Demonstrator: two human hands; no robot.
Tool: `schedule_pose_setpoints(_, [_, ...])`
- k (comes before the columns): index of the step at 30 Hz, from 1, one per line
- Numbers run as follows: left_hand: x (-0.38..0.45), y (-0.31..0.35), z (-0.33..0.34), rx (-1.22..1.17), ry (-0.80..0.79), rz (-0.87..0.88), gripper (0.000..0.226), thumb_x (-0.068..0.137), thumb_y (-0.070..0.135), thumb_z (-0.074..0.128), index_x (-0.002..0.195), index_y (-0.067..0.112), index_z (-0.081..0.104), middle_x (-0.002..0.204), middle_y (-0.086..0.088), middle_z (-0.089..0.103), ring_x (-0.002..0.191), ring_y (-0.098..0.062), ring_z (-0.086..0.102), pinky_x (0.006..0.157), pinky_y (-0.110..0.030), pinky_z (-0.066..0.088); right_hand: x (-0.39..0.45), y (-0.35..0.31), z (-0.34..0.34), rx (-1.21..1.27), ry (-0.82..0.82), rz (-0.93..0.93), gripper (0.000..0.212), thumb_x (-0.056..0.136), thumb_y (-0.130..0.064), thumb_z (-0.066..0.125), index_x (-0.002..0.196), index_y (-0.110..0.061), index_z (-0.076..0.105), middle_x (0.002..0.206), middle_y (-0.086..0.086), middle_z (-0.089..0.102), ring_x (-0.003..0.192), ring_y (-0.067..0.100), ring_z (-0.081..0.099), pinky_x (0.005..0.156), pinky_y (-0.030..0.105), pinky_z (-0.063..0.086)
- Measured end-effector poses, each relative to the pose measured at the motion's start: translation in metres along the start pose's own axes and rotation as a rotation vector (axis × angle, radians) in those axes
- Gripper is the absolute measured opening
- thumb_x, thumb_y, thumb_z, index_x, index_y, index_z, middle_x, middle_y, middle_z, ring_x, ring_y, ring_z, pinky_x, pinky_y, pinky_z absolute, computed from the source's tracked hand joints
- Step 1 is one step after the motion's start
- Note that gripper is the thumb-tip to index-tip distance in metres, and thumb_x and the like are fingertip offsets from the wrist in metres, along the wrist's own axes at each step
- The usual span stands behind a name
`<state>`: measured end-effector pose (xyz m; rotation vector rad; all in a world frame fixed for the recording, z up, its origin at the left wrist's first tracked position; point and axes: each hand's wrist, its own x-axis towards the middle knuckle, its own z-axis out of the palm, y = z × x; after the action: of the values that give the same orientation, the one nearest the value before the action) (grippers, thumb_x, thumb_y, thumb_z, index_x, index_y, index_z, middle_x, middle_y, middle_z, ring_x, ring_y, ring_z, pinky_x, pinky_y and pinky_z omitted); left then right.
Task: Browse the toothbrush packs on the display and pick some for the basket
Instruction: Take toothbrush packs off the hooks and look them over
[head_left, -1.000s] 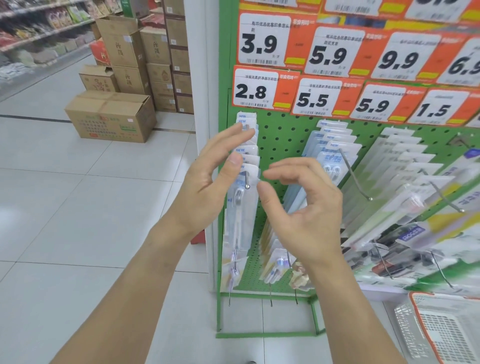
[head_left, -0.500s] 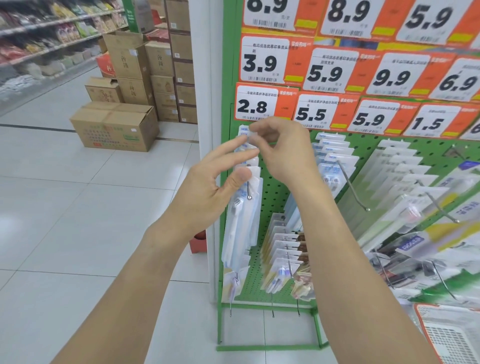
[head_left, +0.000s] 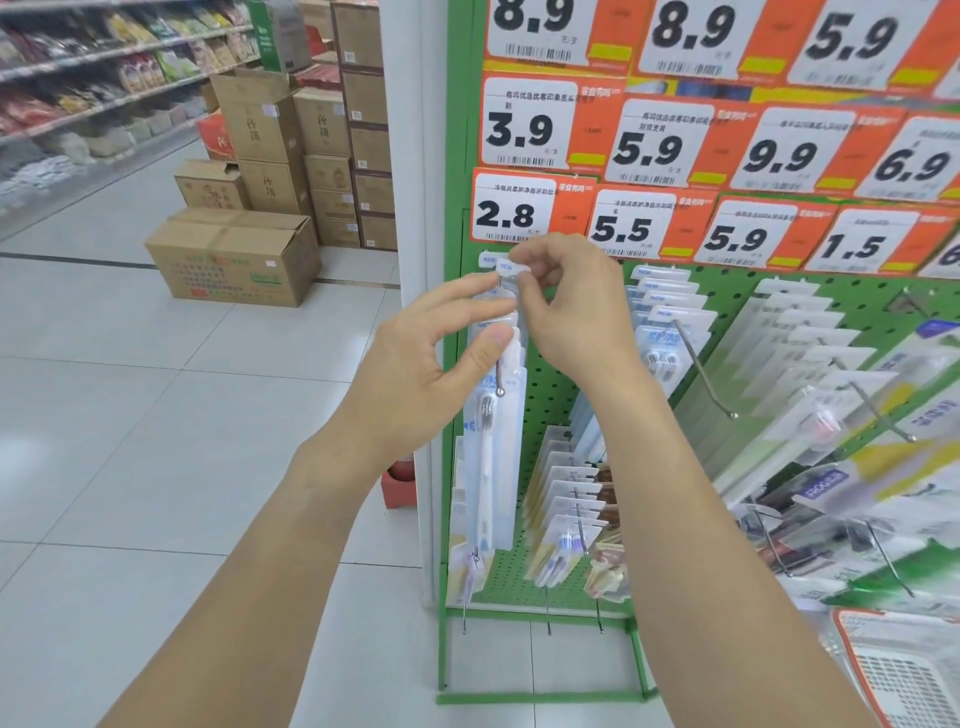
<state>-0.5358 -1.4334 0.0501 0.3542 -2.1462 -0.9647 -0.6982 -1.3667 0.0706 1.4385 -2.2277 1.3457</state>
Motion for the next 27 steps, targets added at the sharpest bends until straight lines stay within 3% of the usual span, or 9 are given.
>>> schedule_pose_setpoints(4, [0.000,0.002,0.001,0.035,0.009,0.023,0.026,0.100,0.027,0.062,0.123,0.022,0.071,0.139,0.008,0.060,0.132,0.002,0.050,0.111,-0.012,0.033,-0.021,0.002,-0.005,-0.029,0.072,0.009,0.022,0.095,-0.003,0.060,0.111,-0.014,0.071,0.101,-0.003,0.061,0.079,-0.002,0.049,0.079,-0.001,0.034])
schedule_pose_setpoints(8, [0.003,0.003,0.002,0.093,0.012,0.040,0.025,0.100,0.027,0.062,0.122,0.020,0.072,0.137,0.007,0.061,0.130,-0.001,0.052,0.111,-0.011,0.033,-0.056,0.003,-0.009,-0.027,0.207,0.002,0.023,0.097,-0.001,0.057,0.115,-0.011,0.069,0.103,-0.002,0.057,0.088,0.000,0.050,0.083,0.002,0.035])
schedule_pose_setpoints(13, [0.003,0.002,0.003,0.080,0.011,0.038,0.024,0.100,0.028,0.062,0.120,0.020,0.072,0.137,0.005,0.062,0.129,-0.002,0.054,0.110,-0.011,0.034,-0.100,-0.003,-0.012,0.032,0.363,0.003,0.022,0.101,0.000,0.053,0.117,-0.008,0.066,0.106,-0.001,0.053,0.095,0.005,0.054,0.078,0.027,0.050])
schedule_pose_setpoints(18, [0.003,0.005,0.001,0.059,0.006,0.018,0.023,0.100,0.029,0.061,0.120,0.023,0.071,0.137,0.008,0.061,0.130,0.000,0.052,0.112,-0.016,0.034,-0.145,-0.012,-0.014,0.091,0.448,0.000,0.021,0.103,0.000,0.049,0.117,-0.006,0.064,0.110,-0.004,0.046,0.100,0.006,0.054,0.078,0.037,0.053])
schedule_pose_setpoints(21, [0.002,0.009,-0.004,0.045,0.036,0.034,0.024,0.101,0.028,0.061,0.121,0.020,0.071,0.135,0.006,0.062,0.128,0.002,0.053,0.112,-0.017,0.036,-0.163,-0.009,-0.012,0.111,0.444,0.016,0.021,0.103,0.000,0.049,0.116,-0.007,0.064,0.107,-0.010,0.043,0.099,0.015,0.055,0.080,0.042,0.054])
schedule_pose_setpoints(23, [-0.004,0.013,-0.005,0.024,0.091,0.049,0.023,0.101,0.026,0.059,0.120,0.018,0.071,0.131,0.006,0.064,0.126,0.001,0.055,0.110,-0.022,0.040,-0.169,-0.009,-0.011,0.124,0.443,0.025,0.021,0.103,-0.003,0.049,0.116,-0.009,0.065,0.110,-0.014,0.044,0.097,0.018,0.056,0.080,0.041,0.054])
schedule_pose_setpoints(27, [-0.029,0.017,-0.002,0.042,0.231,0.116,0.017,0.101,0.009,0.057,0.111,0.010,0.071,0.113,0.000,0.067,0.111,-0.006,0.060,0.099,-0.025,0.046,-0.180,-0.010,-0.009,0.144,0.421,0.059,0.023,0.102,-0.007,0.049,0.116,-0.017,0.064,0.109,-0.013,0.047,0.097,0.011,0.057,0.080,0.024,0.050])
